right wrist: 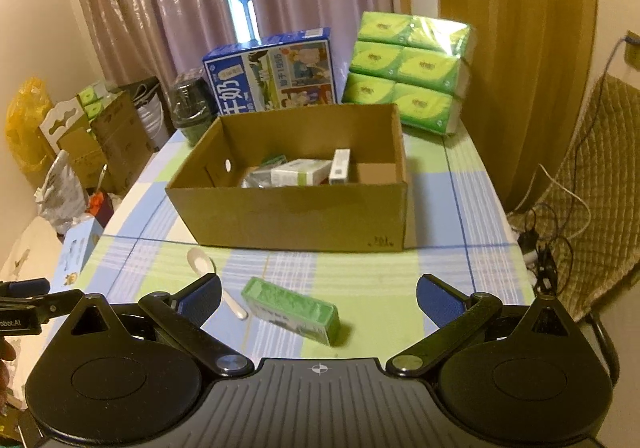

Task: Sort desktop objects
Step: 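Withdraw both open tools from the box toward the spoon and green box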

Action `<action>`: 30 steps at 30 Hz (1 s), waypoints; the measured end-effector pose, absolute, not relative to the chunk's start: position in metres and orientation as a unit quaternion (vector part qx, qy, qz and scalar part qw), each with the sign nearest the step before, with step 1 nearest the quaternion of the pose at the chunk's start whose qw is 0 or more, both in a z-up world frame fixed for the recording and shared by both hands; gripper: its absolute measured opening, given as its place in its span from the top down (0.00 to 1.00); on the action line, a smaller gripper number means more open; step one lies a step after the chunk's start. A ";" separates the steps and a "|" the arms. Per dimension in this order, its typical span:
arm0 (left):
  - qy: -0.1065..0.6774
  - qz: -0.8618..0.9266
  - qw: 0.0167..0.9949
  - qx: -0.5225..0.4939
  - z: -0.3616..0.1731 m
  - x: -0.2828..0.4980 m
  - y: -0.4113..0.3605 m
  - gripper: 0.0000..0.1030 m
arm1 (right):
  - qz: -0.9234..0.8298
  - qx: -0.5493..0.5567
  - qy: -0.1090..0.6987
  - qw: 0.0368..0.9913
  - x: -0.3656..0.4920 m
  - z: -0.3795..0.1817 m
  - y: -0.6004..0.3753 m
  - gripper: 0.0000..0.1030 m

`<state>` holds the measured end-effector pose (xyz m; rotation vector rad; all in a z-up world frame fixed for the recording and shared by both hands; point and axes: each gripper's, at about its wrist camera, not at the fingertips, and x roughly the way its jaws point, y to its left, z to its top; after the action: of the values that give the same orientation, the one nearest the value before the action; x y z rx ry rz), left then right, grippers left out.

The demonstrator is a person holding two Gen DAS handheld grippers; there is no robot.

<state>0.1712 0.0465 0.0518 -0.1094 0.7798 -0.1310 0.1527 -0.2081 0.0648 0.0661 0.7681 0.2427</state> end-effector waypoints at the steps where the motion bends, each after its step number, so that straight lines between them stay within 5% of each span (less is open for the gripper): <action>1: 0.382 -0.063 0.921 -0.054 0.050 0.169 0.047 0.01 | 0.113 0.031 0.371 0.921 0.149 0.062 -0.210 0.02; 30: 0.361 -0.012 0.932 -0.032 0.006 0.147 0.043 0.02 | 0.128 -0.014 0.396 0.909 0.125 -0.006 -0.198 0.02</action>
<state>0.1472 0.0427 0.0058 -0.0657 0.7387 -0.0240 0.1249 -0.1977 -0.0065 -0.0296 0.8160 0.2632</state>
